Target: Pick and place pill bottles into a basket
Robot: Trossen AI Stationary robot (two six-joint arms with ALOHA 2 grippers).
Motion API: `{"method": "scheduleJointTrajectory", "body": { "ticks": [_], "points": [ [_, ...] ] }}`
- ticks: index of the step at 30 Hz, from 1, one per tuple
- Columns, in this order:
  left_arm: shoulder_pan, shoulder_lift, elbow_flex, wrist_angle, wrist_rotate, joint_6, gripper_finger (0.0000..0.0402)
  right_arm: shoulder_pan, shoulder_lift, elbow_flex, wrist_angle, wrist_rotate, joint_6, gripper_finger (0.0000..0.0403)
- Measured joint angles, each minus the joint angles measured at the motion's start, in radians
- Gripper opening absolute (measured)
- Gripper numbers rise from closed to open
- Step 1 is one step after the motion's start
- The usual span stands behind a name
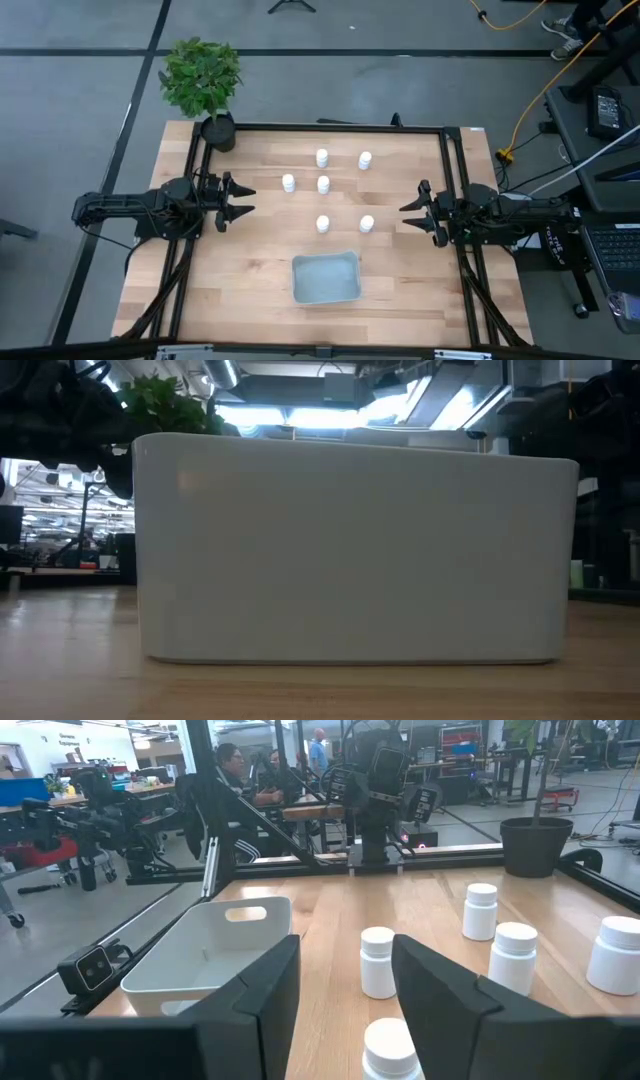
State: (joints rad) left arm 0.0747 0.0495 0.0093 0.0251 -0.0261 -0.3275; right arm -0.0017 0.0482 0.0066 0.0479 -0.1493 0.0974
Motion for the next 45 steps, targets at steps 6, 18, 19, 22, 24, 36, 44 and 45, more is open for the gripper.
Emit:
{"method": "scheduleJointTrajectory", "body": {
  "ticks": [6,18,19,22,24,36,44,45],
  "points": [
    [0.000,0.000,0.000,0.000,0.000,0.000,0.0258,0.000,0.000,0.000,0.000,0.000,0.000,0.0163],
    [0.000,0.000,0.000,0.000,0.000,0.000,0.0258,0.000,0.000,0.000,0.090,0.000,-0.006,0.0163],
    [0.000,0.000,0.000,0.000,0.000,0.000,0.0259,0.000,0.000,0.000,0.111,0.002,-0.002,0.0163],
    [0.000,0.000,0.000,0.000,0.000,0.000,0.0260,0.000,0.000,0.000,0.195,0.035,0.052,0.0163],
    [0.000,0.000,0.000,0.000,0.000,0.000,0.0259,0.000,0.000,0.000,0.248,0.049,0.131,0.0163],
    [0.000,0.000,0.000,0.000,0.000,0.000,0.0259,0.000,0.000,0.000,0.688,0.218,0.204,0.0163],
    [0.000,0.000,0.000,0.085,-0.034,-0.003,0.0260,0.000,0.000,0.000,0.715,0.342,0.239,0.0163],
    [0.000,0.000,0.000,0.086,-0.034,-0.003,0.0260,0.000,0.000,0.000,0.716,0.368,0.239,0.0163]
  ]
}}
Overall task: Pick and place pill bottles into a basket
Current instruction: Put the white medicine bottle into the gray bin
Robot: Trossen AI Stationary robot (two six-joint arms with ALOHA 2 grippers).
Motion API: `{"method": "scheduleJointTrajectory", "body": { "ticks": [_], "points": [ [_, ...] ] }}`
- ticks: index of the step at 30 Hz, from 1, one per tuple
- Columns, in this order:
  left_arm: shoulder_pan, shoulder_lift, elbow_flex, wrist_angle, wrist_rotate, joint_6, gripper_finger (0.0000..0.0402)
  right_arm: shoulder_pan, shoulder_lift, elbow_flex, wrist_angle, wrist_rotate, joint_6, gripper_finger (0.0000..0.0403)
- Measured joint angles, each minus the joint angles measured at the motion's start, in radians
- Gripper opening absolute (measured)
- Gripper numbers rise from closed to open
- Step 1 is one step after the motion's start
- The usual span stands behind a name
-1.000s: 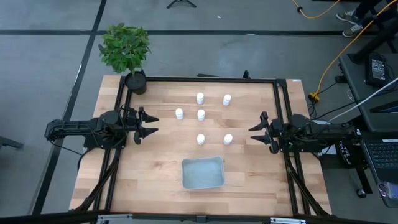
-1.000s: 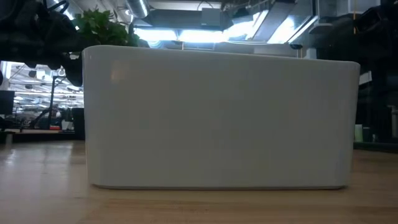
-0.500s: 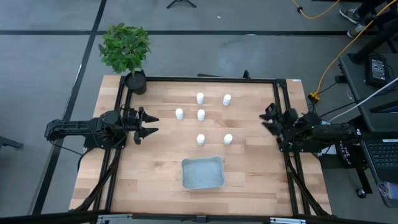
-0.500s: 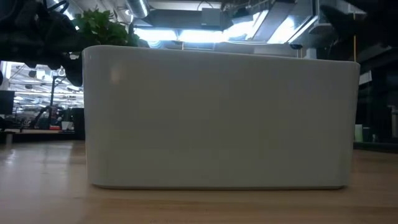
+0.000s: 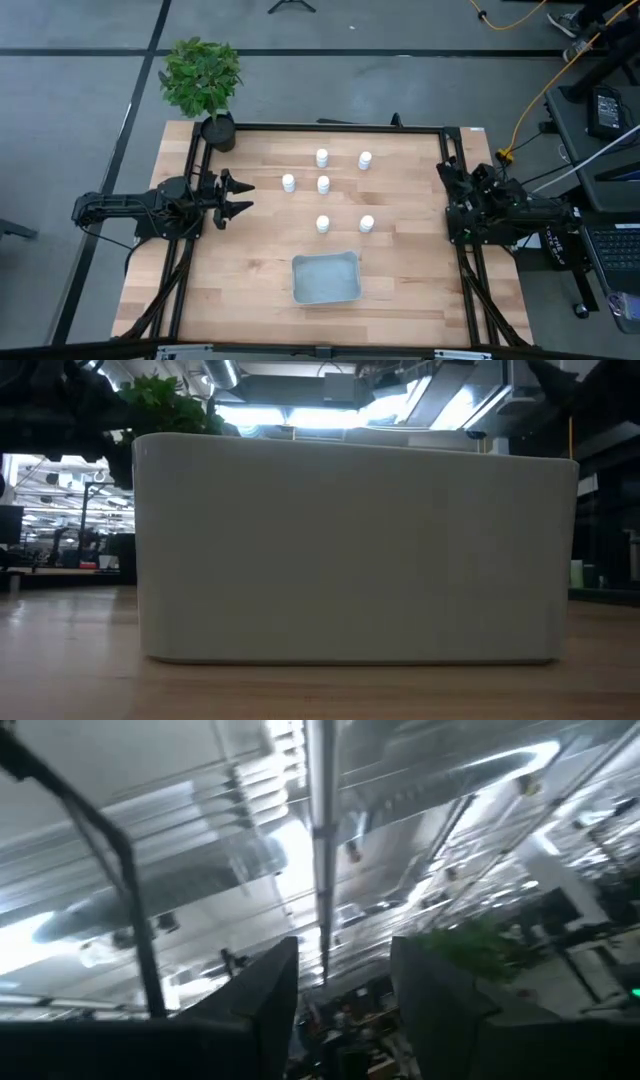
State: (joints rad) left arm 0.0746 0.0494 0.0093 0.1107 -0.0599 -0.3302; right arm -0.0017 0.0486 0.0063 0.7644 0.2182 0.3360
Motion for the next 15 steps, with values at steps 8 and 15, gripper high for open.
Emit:
{"method": "scheduleJointTrajectory", "body": {
  "ticks": [8,15],
  "points": [
    [0.000,0.001,0.000,0.084,-0.090,-0.030,0.0259,0.000,0.003,0.001,0.024,0.183,0.042,0.0163],
    [0.000,0.003,0.048,0.381,-0.243,0.077,0.0258,-0.011,0.104,0.156,-0.067,0.280,-0.026,0.0163]
  ]
}}
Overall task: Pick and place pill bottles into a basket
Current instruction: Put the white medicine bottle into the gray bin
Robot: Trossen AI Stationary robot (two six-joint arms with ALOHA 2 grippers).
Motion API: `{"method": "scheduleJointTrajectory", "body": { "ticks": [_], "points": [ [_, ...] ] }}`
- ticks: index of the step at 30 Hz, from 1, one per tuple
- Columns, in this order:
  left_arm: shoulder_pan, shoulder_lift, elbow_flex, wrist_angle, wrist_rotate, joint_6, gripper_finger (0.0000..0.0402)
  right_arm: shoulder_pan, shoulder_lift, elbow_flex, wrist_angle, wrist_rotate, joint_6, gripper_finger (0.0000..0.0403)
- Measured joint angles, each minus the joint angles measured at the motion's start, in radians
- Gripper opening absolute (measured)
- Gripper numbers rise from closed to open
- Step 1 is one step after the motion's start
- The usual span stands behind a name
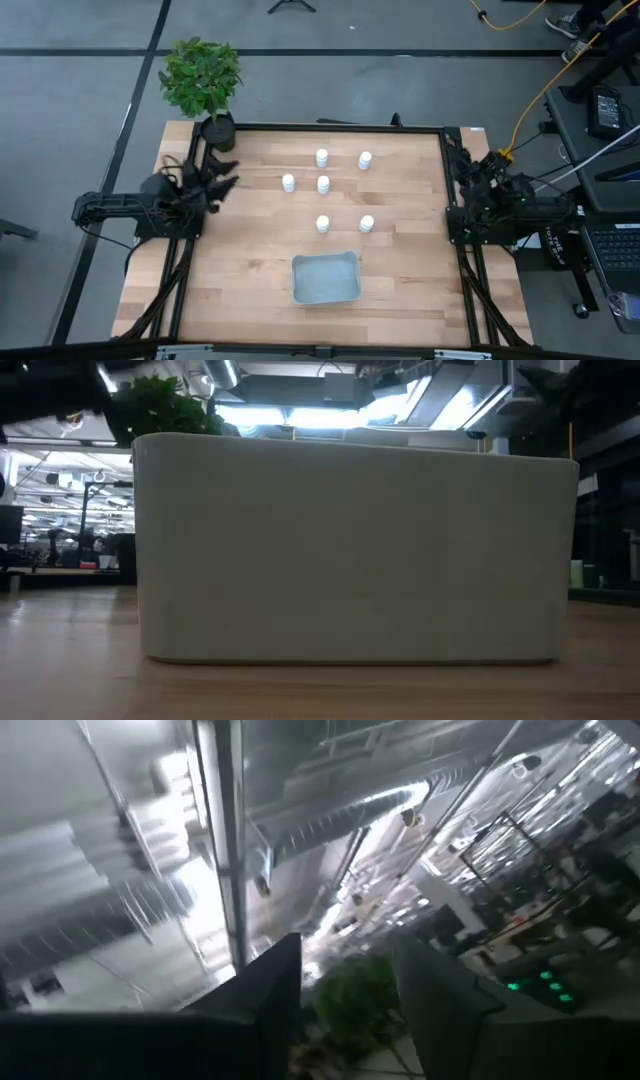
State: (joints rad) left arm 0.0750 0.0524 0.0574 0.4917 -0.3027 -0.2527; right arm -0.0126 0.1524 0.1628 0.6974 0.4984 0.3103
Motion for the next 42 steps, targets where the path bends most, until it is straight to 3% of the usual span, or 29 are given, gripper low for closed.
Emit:
{"method": "scheduleJointTrajectory", "body": {
  "ticks": [4,7,11,15,19,22,27,31,34,37,42],
  "points": [
    [0.000,0.050,0.101,0.133,-0.123,0.095,0.0260,-0.005,0.119,0.158,-0.126,-0.003,-0.112,0.0163],
    [0.001,0.153,0.217,0.147,-0.118,0.125,0.0260,-0.005,0.214,0.282,-0.243,-0.002,-0.225,0.0163],
    [0.014,0.417,0.417,0.143,-0.076,0.171,0.0258,-0.006,0.325,0.449,-0.375,-0.002,-0.378,0.0163],
    [0.066,0.747,0.674,0.144,0.001,0.336,0.0258,-0.035,0.418,0.610,-0.545,-0.002,-0.471,0.0163],
    [0.108,1.033,0.922,0.094,0.007,0.494,0.0258,-0.077,0.481,0.727,-0.730,-0.001,-0.469,0.0163],
    [0.126,1.161,1.071,-0.076,-0.006,0.535,0.0258,-0.094,0.508,0.766,-0.850,-0.001,-0.409,0.0163],
    [0.169,1.258,1.223,-0.535,-0.129,0.539,0.0258,-0.094,0.514,0.756,-0.932,-0.008,-0.255,0.0163],
    [0.218,1.275,1.249,-0.858,-0.167,0.471,0.0258,-0.094,0.514,0.751,-0.953,-0.060,-0.156,0.0163],
    [0.253,1.277,1.248,-1.052,-0.092,0.347,0.0258,-0.094,0.517,0.750,-0.955,-0.079,-0.122,0.0163],
    [0.281,1.274,1.227,-1.110,-0.011,0.226,0.0258,-0.094,0.520,0.750,-0.948,-0.083,-0.105,0.0163],
    [0.329,1.274,1.176,-1.188,0.114,0.173,0.0258,-0.094,0.530,0.750,-0.951,-0.084,-0.106,0.0163]
  ]
}}
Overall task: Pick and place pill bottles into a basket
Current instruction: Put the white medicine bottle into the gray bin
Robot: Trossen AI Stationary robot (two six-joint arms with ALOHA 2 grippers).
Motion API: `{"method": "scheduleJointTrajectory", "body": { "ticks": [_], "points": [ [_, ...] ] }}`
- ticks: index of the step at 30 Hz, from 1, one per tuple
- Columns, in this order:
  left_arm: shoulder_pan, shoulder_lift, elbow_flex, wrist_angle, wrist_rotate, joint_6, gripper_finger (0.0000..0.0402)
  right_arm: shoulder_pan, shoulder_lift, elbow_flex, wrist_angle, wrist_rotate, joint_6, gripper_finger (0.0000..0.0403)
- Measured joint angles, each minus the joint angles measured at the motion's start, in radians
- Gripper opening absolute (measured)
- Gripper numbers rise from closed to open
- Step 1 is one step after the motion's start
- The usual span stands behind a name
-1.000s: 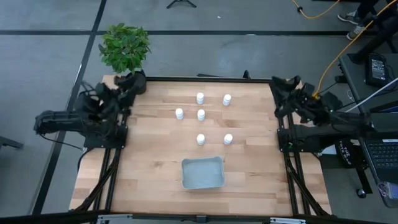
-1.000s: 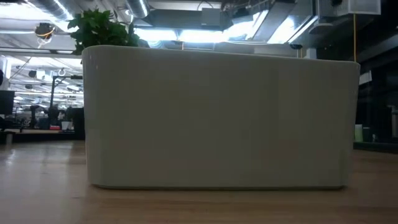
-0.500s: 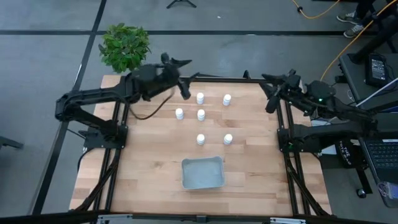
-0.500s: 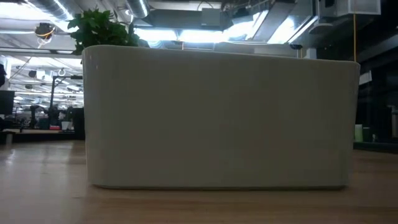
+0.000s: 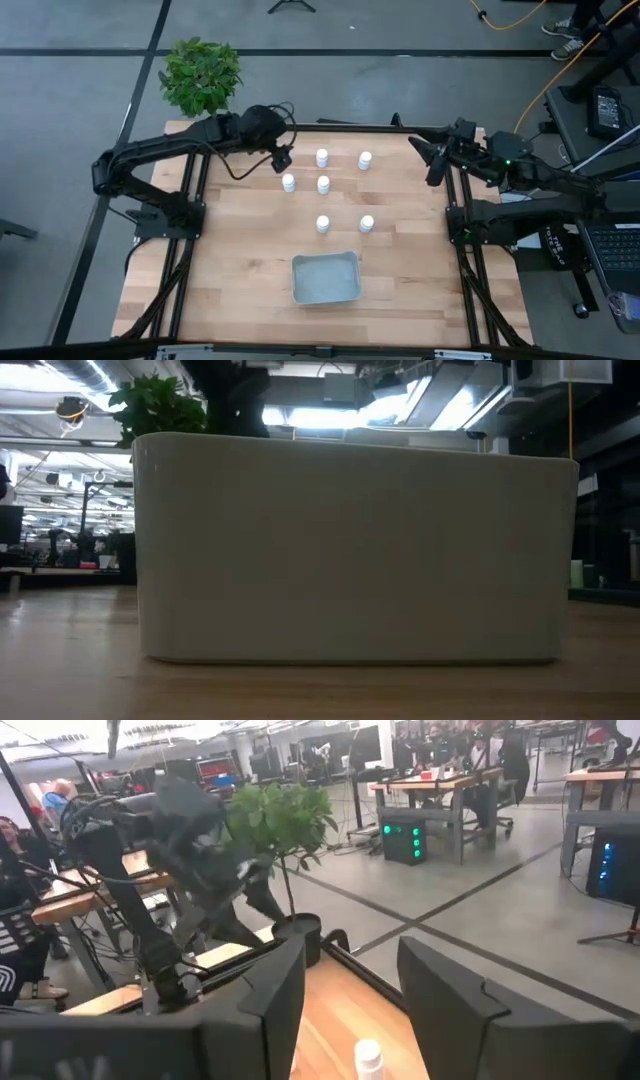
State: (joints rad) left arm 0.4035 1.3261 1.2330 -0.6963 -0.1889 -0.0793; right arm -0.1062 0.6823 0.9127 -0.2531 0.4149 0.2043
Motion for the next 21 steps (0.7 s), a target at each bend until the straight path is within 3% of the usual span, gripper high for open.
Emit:
{"method": "scheduleJointTrajectory", "body": {
  "ticks": [3,6,18,21],
  "points": [
    [0.021,0.005,-0.059,-0.007,0.120,-0.032,0.0260,0.000,0.004,0.000,0.002,0.000,0.001,0.0163],
    [0.026,0.003,-0.118,0.019,0.176,-0.038,0.0273,0.000,0.014,0.000,0.001,-0.001,0.001,0.0163],
    [0.046,0.003,-0.246,0.065,0.210,-0.004,0.0390,0.000,0.069,0.000,0.001,-0.001,-0.029,0.0163],
    [0.051,0.004,-0.307,0.128,0.256,-0.008,0.0397,0.000,0.083,0.000,0.002,-0.001,-0.048,0.0163]
  ]
}}
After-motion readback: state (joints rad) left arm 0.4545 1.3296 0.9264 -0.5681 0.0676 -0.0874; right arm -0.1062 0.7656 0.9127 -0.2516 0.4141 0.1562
